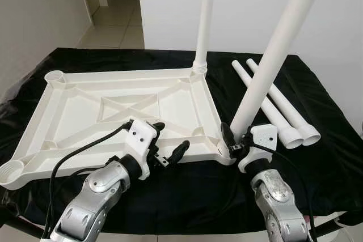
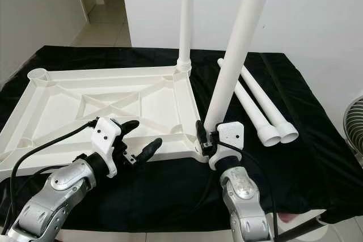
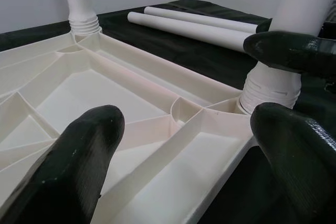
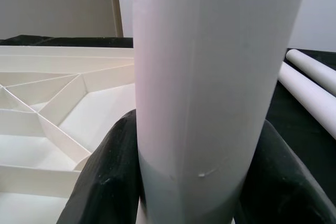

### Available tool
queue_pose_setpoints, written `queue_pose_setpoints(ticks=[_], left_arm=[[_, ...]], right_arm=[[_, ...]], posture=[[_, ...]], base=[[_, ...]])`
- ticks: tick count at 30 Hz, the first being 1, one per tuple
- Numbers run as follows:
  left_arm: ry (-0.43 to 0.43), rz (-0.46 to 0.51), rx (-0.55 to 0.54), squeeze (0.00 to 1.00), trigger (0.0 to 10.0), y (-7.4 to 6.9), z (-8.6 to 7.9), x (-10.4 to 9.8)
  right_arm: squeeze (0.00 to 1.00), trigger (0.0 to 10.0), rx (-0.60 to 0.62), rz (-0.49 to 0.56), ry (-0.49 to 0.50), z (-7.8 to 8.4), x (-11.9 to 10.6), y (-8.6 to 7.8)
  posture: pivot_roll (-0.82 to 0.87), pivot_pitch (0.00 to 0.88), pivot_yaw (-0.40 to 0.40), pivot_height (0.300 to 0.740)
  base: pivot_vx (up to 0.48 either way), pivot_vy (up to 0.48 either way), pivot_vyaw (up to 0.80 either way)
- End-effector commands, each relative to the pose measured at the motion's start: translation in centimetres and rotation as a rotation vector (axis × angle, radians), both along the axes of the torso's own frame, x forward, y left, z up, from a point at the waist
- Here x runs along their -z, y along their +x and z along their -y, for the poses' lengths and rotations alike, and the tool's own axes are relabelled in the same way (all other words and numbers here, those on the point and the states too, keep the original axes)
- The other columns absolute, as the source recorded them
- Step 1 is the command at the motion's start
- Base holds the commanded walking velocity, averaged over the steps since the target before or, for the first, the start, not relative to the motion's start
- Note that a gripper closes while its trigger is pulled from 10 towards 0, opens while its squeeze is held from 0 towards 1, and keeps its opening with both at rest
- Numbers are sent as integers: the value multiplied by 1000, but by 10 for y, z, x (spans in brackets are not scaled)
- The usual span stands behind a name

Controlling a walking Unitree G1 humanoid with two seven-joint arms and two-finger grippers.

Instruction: Building children table

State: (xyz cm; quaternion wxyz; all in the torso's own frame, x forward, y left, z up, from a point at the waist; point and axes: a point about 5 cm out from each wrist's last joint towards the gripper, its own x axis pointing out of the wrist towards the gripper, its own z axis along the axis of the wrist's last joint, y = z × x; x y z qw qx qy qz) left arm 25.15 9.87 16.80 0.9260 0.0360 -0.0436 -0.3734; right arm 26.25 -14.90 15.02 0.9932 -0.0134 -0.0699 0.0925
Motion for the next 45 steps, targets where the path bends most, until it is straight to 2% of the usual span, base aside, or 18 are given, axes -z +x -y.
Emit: queue_pose_setpoints(ticks=[1,3,12,16,23,28,33,45], left_arm=[[5,-16,45,0,10000,-3,1,2],[5,-18,44,0,10000,-4,1,2],[5,-20,42,0,10000,-4,1,2],[5,-19,45,0,10000,-4,1,2],[9,-16,51,0,10000,-3,2,1],[4,-14,51,0,10000,-3,3,0],[2,-15,49,0,10000,-4,4,1],[-2,-18,49,0,10000,-6,5,2]], right_arm=[[0,10000,79,-159,-14,15,29,-2],[0,10000,66,-144,-35,14,28,-3],[0,10000,95,-118,-9,11,29,-9],[0,10000,175,-94,25,14,28,-11],[0,10000,308,-63,18,20,25,-10],[0,10000,408,-33,48,16,22,-7],[0,10000,380,-44,64,4,23,-1],[0,10000,412,-57,73,2,25,1]], posture=[[-14,94,38,740],[-12,96,36,740],[-12,96,37,740],[-14,94,41,740],[-14,91,42,740],[-10,87,36,740],[-4,85,27,740],[-7,80,18,740]], base=[[0,0,0],[0,0,0],[0,0,0],[0,0,0],[0,0,0],[0,0,0],[0,0,0],[0,0,0]])
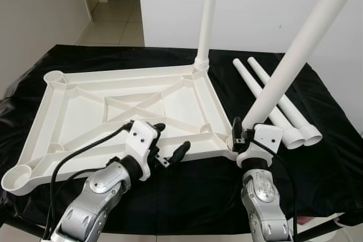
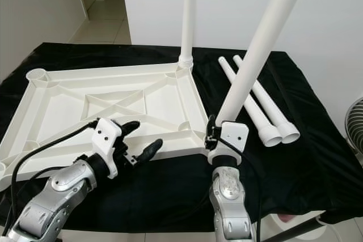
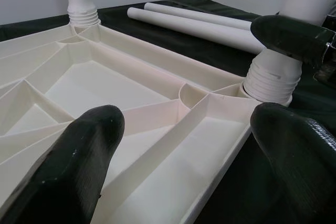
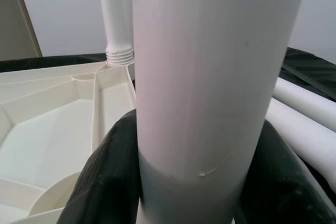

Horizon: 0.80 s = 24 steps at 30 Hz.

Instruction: Building children table

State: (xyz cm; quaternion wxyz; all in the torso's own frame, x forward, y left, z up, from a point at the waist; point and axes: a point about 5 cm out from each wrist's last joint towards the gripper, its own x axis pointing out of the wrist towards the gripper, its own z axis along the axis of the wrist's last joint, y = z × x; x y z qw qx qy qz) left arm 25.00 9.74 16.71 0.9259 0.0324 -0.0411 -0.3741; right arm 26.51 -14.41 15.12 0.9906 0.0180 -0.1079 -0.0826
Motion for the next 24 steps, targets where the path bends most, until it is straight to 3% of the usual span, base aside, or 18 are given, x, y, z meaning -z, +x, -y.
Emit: queue_pose_setpoints(ticks=[1,11,24], left_arm=[[2,-11,48,0,10000,-4,4,1],[-1,-9,54,0,10000,-4,6,1],[1,-10,56,0,10000,-4,5,1]], right_arm=[[0,10000,63,-136,5,7,26,-1],[0,10000,191,-157,2,17,32,7],[0,10000,189,-132,22,20,30,9]], posture=[[-7,80,18,740],[-1,68,15,740],[-4,71,17,740]], base=[[0,0,0],[0,0,0],[0,0,0]])
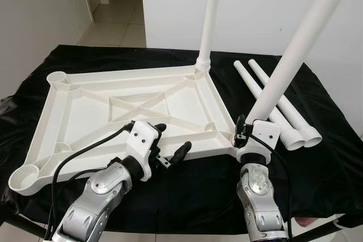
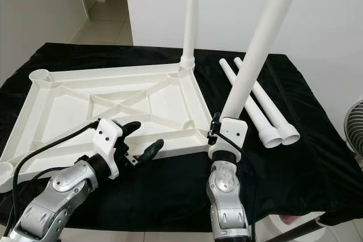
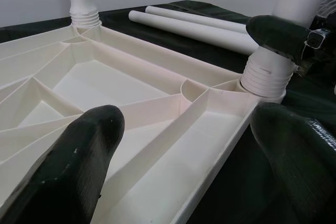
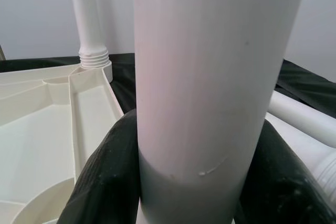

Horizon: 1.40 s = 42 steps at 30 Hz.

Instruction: Building children table

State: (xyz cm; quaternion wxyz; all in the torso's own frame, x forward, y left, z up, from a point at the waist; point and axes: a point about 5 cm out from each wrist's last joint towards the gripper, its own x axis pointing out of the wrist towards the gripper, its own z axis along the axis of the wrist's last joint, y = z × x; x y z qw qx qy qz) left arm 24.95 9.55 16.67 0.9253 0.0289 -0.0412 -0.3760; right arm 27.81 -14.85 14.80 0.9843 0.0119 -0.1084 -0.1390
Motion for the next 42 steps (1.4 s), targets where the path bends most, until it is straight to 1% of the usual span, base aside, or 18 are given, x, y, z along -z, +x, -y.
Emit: queue_pose_setpoints(ticks=[1,2,4,5,7,14,20,26,31,38,39,40,42], left_arm=[[7,-6,52,0,10000,-3,4,0],[7,-6,52,0,10000,-3,3,0],[7,-6,52,0,10000,-3,3,0],[7,-5,52,0,10000,-2,3,0],[7,-5,54,0,10000,-2,3,0],[8,-5,56,0,10000,-2,4,0],[7,-6,56,0,10000,-2,4,0],[4,-8,51,0,10000,-2,3,0],[2,-8,50,0,10000,-2,4,0],[0,-11,53,0,10000,-3,5,0],[1,-11,53,0,10000,-3,5,0],[1,-11,53,0,10000,-3,5,0],[2,-10,53,0,10000,-3,5,0]], right_arm=[[0,10000,74,-128,35,16,27,-4],[0,10000,83,-138,66,18,29,-4],[0,10000,92,-146,75,20,31,-5],[0,10000,96,-158,105,21,33,-5],[0,10000,97,-153,82,22,32,-5],[0,10000,100,-154,85,23,33,-4],[0,10000,91,-141,75,24,29,-2],[0,10000,110,-112,82,23,21,-2],[0,10000,131,-113,95,24,20,-1],[0,10000,103,-79,41,22,12,2],[0,10000,90,-50,24,22,5,3],[0,10000,90,-50,24,22,5,3],[0,10000,75,-19,12,21,-2,3]], posture=[[-4,71,17,740],[-6,69,21,740],[-6,69,21,740],[-9,69,23,740],[-9,69,24,740],[-11,69,27,740],[-10,73,26,740],[-9,77,20,740],[-11,79,22,740],[-12,80,23,740],[-12,80,24,740],[-12,80,24,740],[-12,80,24,740]], base=[[0,0,0],[0,0,0],[0,0,0],[0,0,0],[0,0,0],[0,0,0],[0,0,0],[0,0,0],[0,0,0],[0,0,0],[0,0,0],[0,0,0],[0,0,0]])
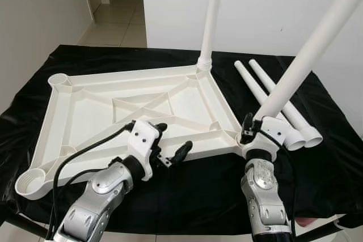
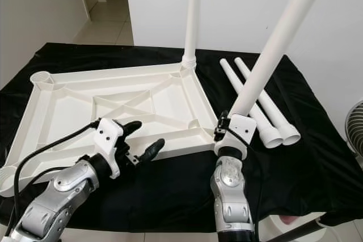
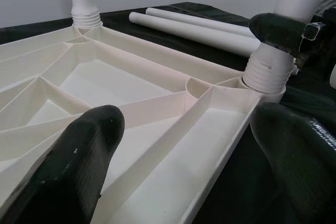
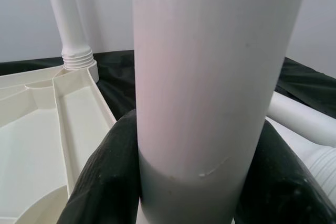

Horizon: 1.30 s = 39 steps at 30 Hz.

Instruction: Building children table

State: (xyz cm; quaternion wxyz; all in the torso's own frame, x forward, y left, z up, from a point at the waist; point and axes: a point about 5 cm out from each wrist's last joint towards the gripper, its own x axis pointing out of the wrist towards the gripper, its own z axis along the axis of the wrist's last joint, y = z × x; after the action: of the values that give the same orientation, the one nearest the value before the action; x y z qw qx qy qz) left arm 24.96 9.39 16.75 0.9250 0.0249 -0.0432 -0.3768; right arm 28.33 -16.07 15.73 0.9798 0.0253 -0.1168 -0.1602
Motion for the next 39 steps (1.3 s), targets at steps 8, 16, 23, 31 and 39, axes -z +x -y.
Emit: queue_pose_setpoints(ticks=[8,16,23,31,39], left_arm=[[8,-13,51,0,10000,-3,4,2],[9,-15,53,0,10000,-4,3,2],[9,-18,59,0,10000,-4,5,2],[-16,19,109,0,10000,4,24,-7],[-66,85,325,0,10000,9,71,-35]], right_arm=[[0,10000,-6,61,-37,2,-19,-1],[0,10000,-34,161,-18,0,-46,-2],[0,10000,-84,165,-47,-3,-48,-2],[0,10000,-311,16,-123,1,-36,14],[0,10000,-590,-103,-247,-3,-27,16]], posture=[[-14,80,23,740],[-13,81,23,740],[-14,79,24,740],[-11,73,26,740],[-7,68,16,740]], base=[[0,0,0],[0,0,0],[0,0,0],[0,0,0],[0,0,0]])
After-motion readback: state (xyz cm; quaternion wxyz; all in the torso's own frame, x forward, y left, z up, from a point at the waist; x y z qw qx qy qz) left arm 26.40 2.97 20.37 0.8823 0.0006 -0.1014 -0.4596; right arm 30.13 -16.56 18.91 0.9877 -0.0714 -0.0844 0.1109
